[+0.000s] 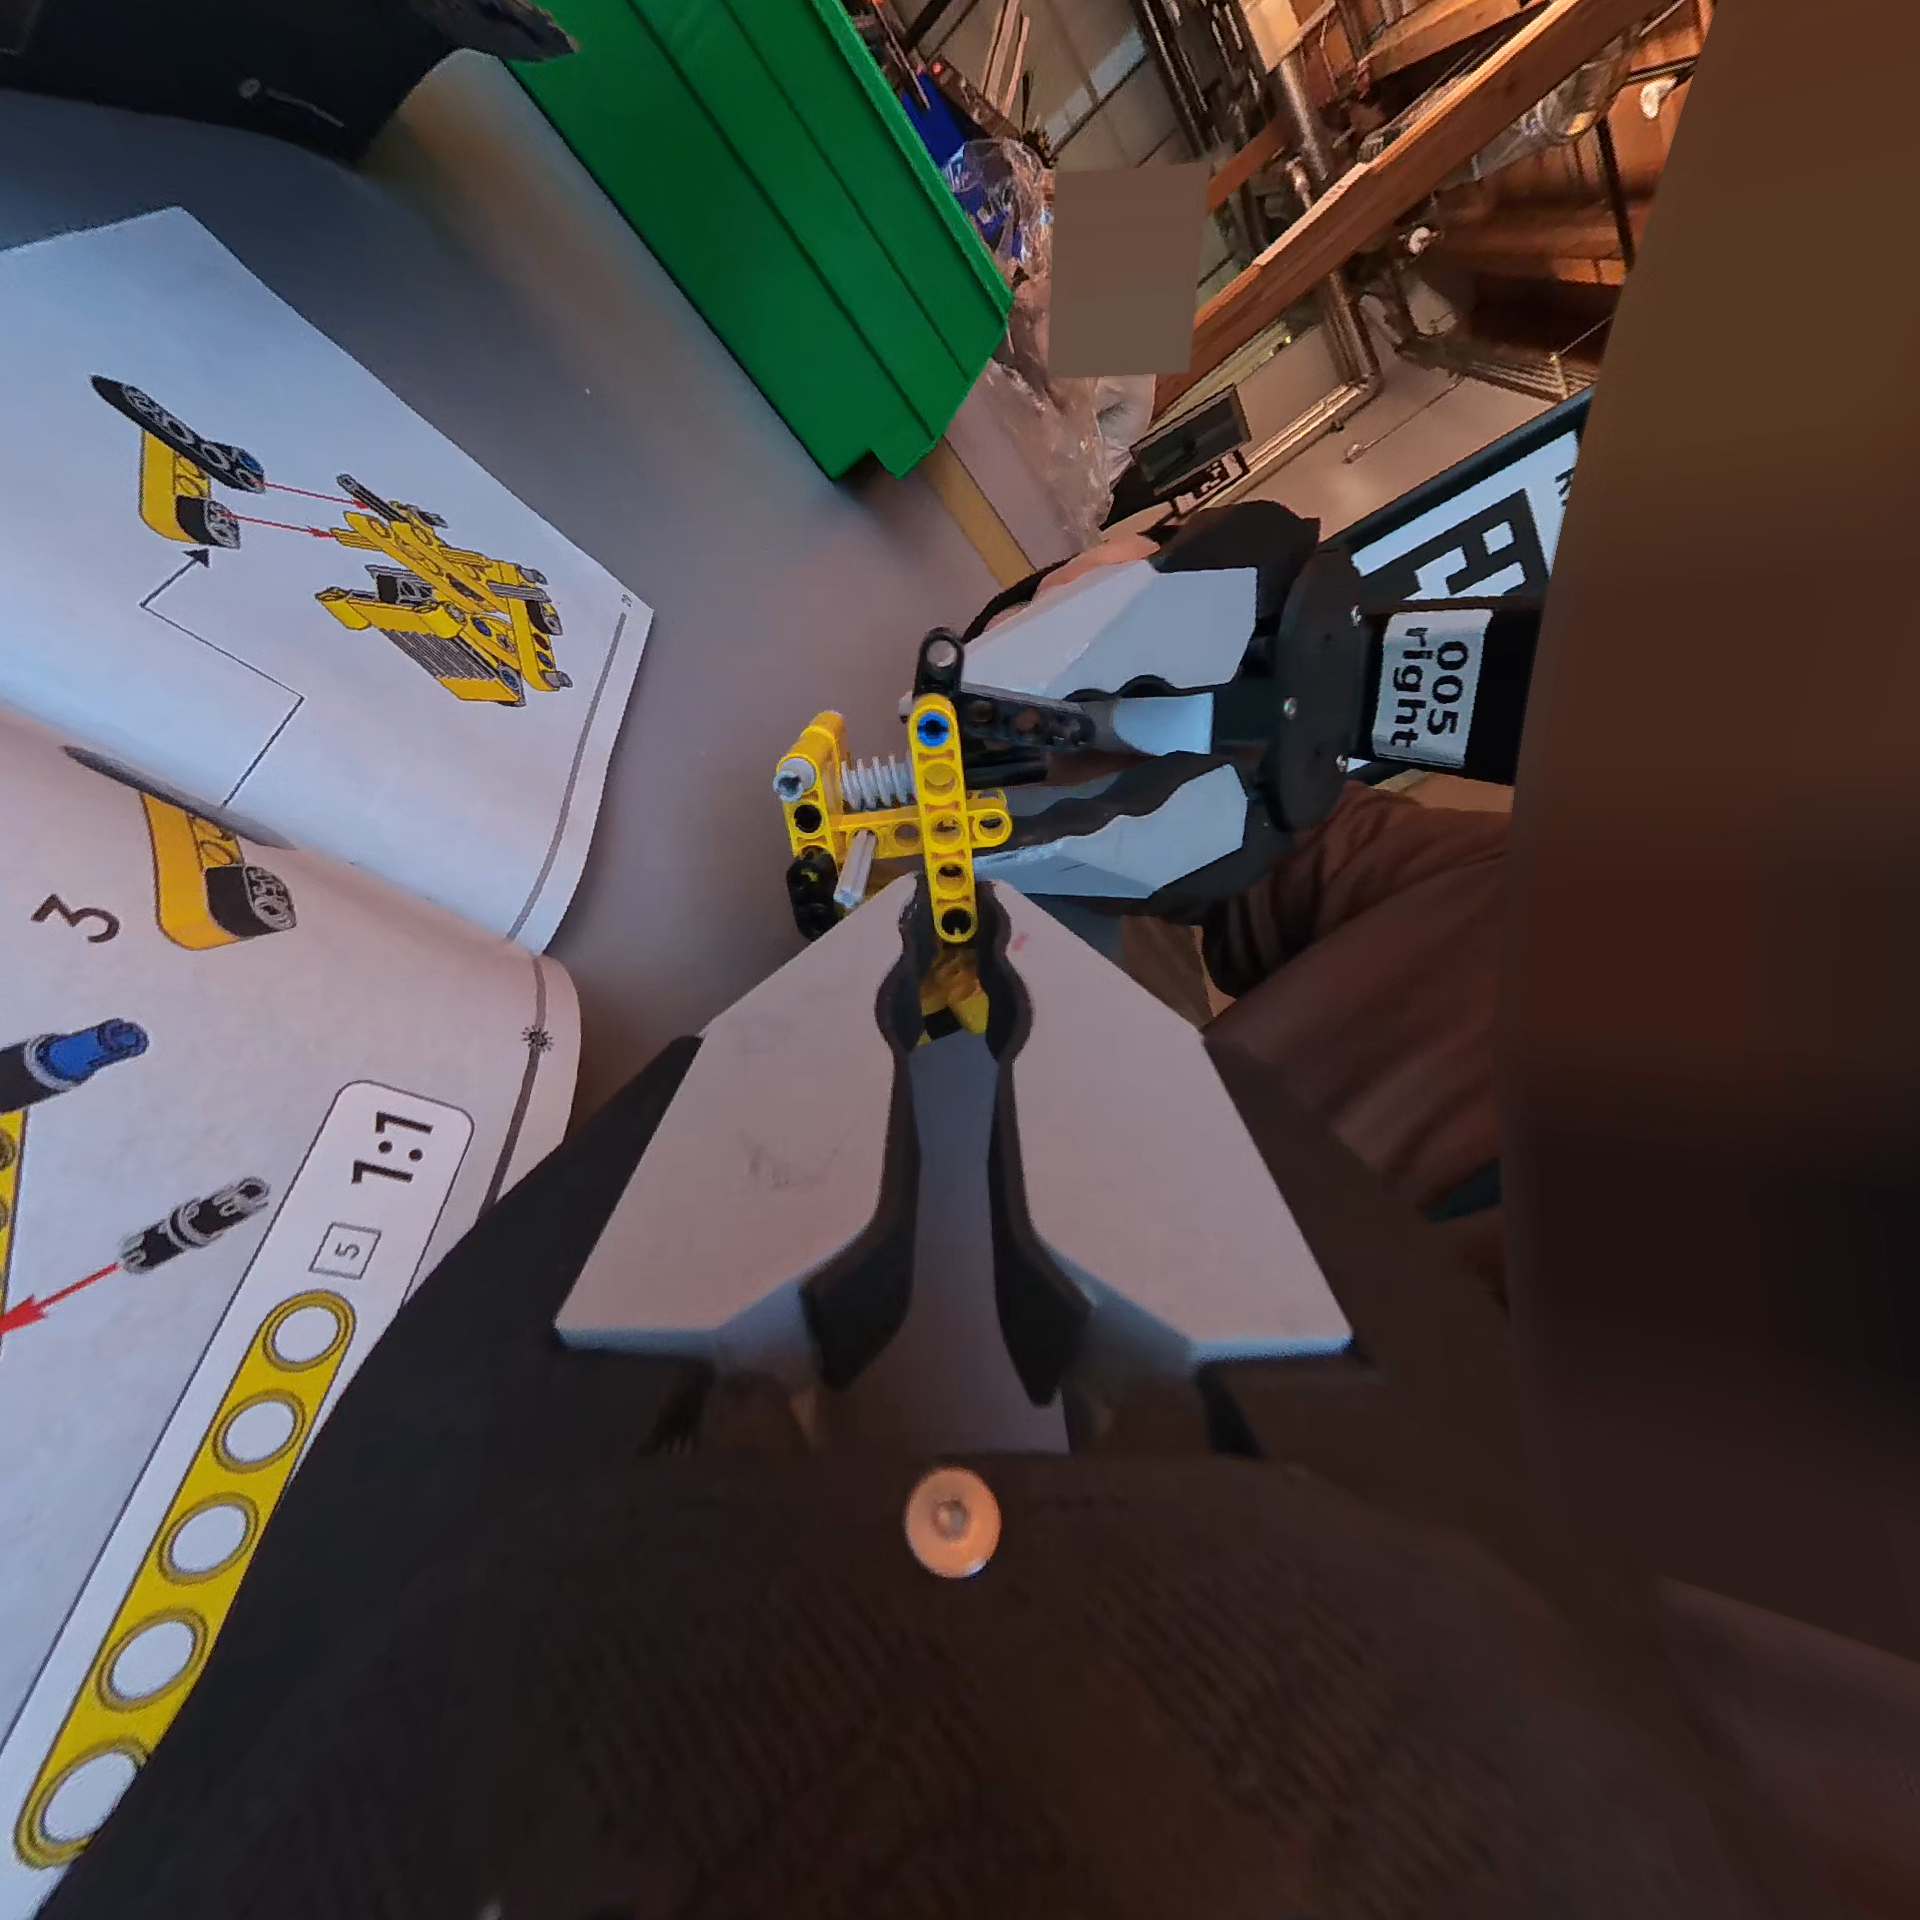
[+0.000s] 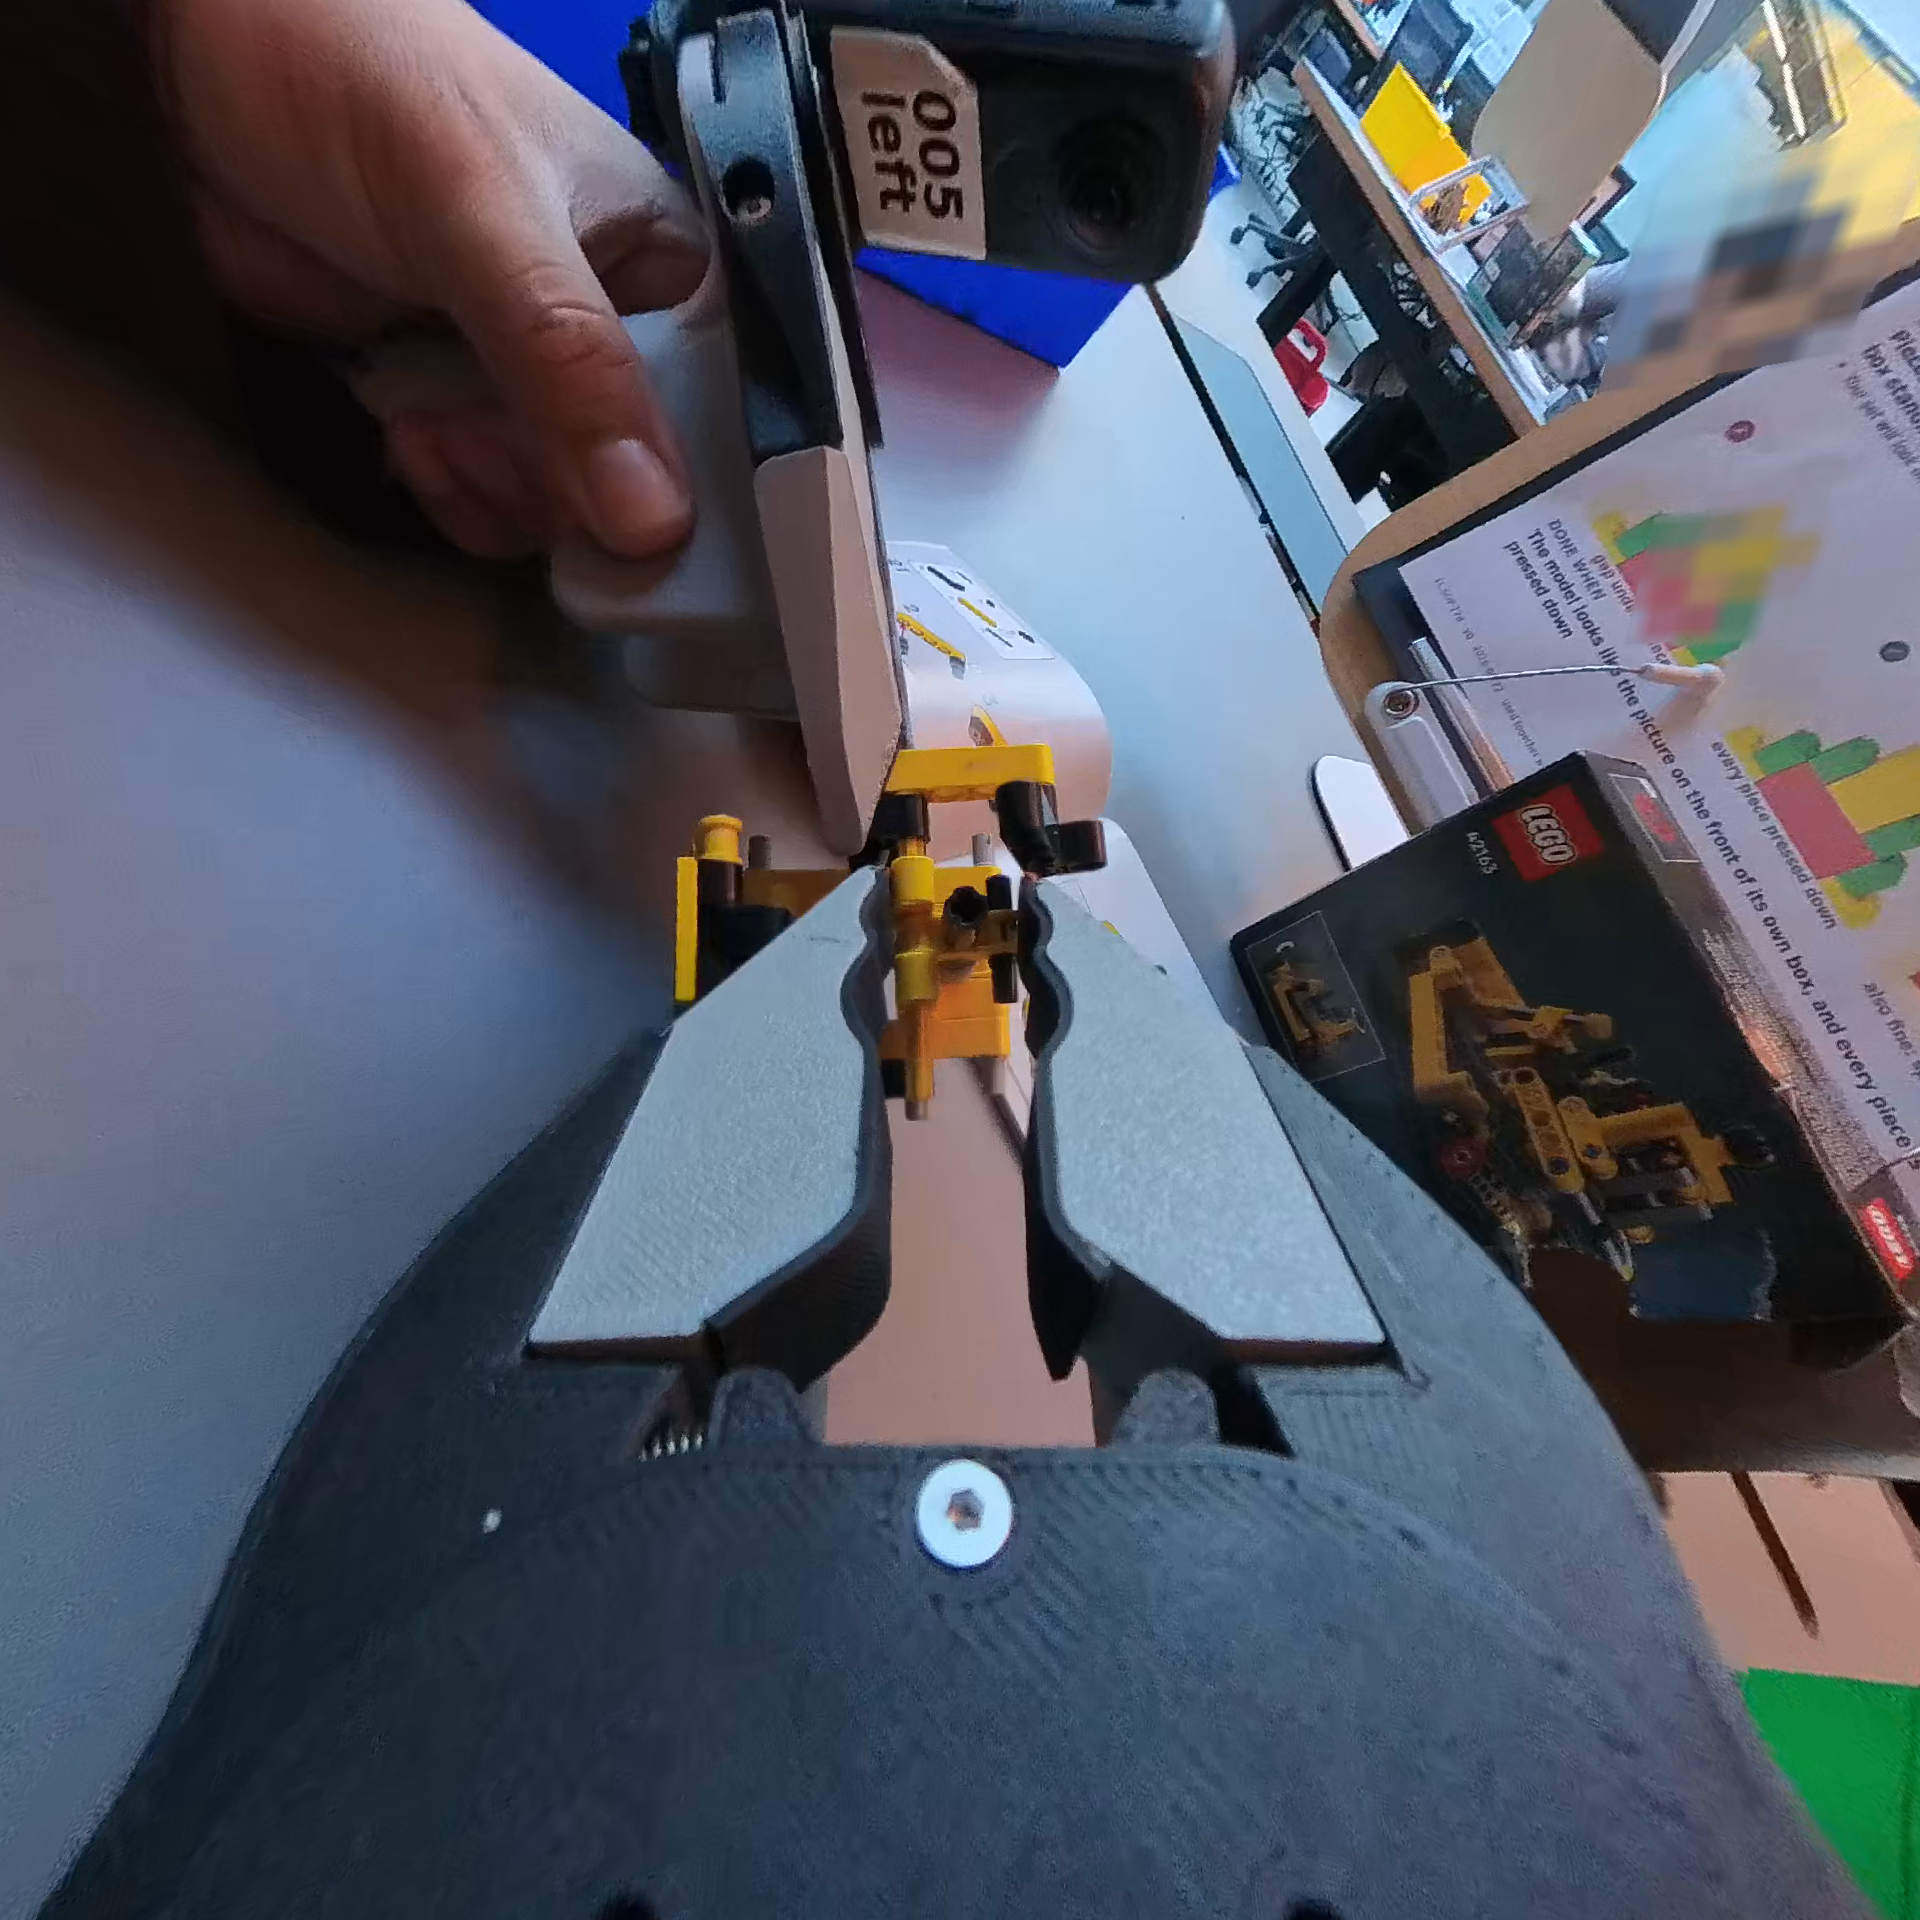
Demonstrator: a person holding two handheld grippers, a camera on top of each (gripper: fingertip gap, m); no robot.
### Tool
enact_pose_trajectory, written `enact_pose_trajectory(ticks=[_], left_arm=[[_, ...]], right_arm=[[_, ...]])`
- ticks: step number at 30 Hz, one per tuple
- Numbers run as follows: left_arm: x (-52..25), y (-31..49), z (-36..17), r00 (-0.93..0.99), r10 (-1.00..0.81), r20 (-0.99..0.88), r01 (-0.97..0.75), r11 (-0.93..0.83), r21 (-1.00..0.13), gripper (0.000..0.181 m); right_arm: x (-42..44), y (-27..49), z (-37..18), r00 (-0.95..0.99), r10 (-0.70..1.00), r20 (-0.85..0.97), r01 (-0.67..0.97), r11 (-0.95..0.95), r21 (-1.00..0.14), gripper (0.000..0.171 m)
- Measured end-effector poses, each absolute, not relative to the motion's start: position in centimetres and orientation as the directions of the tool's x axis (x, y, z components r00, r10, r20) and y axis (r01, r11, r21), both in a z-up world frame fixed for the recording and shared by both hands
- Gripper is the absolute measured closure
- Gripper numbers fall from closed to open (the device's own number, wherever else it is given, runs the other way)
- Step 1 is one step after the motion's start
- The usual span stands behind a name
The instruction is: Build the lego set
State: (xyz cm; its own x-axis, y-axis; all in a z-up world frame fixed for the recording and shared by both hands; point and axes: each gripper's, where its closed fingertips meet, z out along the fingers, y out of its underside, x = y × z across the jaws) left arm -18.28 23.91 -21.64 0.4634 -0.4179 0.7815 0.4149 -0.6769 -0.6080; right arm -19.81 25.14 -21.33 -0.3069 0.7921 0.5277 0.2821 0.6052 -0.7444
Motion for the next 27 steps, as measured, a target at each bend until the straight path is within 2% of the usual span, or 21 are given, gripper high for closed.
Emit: enact_pose_trajectory(ticks=[7, 9, 10, 12, 15, 17, 20, 24, 27], left_arm=[[-18.6, 24.0, -21.2, 0.513, -0.438, 0.739, 0.416, -0.626, -0.66, 0.176], [-21.7, 24.3, -19.6, 0.525, -0.426, 0.737, 0.527, -0.518, -0.674, 0.176], [-23.3, 24.1, -19.4, 0.548, -0.412, 0.728, 0.542, -0.489, -0.684, 0.176], [-22.5, 23.9, -20.6, 0.552, -0.405, 0.729, 0.489, -0.551, -0.676, 0.176], [-19.8, 24.1, -20.7, 0.512, -0.448, 0.733, 0.439, -0.597, -0.671, 0.176], [-20.0, 24.1, -20.7, 0.479, -0.436, 0.762, 0.467, -0.608, -0.642, 0.176], [-20.9, 24.2, -20.5, 0.396, -0.408, 0.823, 0.532, -0.628, -0.568, 0.176], [-20.7, 24.1, -20.7, 0.392, -0.405, 0.826, 0.516, -0.646, -0.562, 0.176], [-20.1, 23.9, -20.7, 0.377, -0.421, 0.825, 0.489, -0.667, -0.563, 0.176]], right_arm=[[-19.5, 25.6, -21.4, -0.305, 0.753, 0.583, 0.29, 0.656, -0.696, 0.154], [-19.2, 27.9, -22.5, -0.263, 0.761, 0.593, 0.384, 0.646, -0.66, 0.152], [-19.1, 28.0, -22.8, -0.272, 0.797, 0.54, 0.382, 0.604, -0.7, 0.152], [-19.6, 26.0, -21.4, -0.326, 0.854, 0.405, 0.31, 0.501, -0.808, 0.152], [-20.2, 26.7, -21.1, -0.279, 0.821, 0.498, 0.305, 0.567, -0.765, 0.151], [-19.9, 27.1, -21.6, -0.28, 0.817, 0.504, 0.308, 0.574, -0.759, 0.151], [-19.4, 26.6, -21.7, -0.342, 0.832, 0.436, 0.3, 0.536, -0.789, 0.151], [-18.8, 26.1, -24.1, -0.45, 0.834, 0.32, 0.388, 0.505, -0.771, 0.151], [-18.8, 25.6, -24.2, -0.47, 0.83, 0.302, 0.387, 0.501, -0.774, 0.148]])
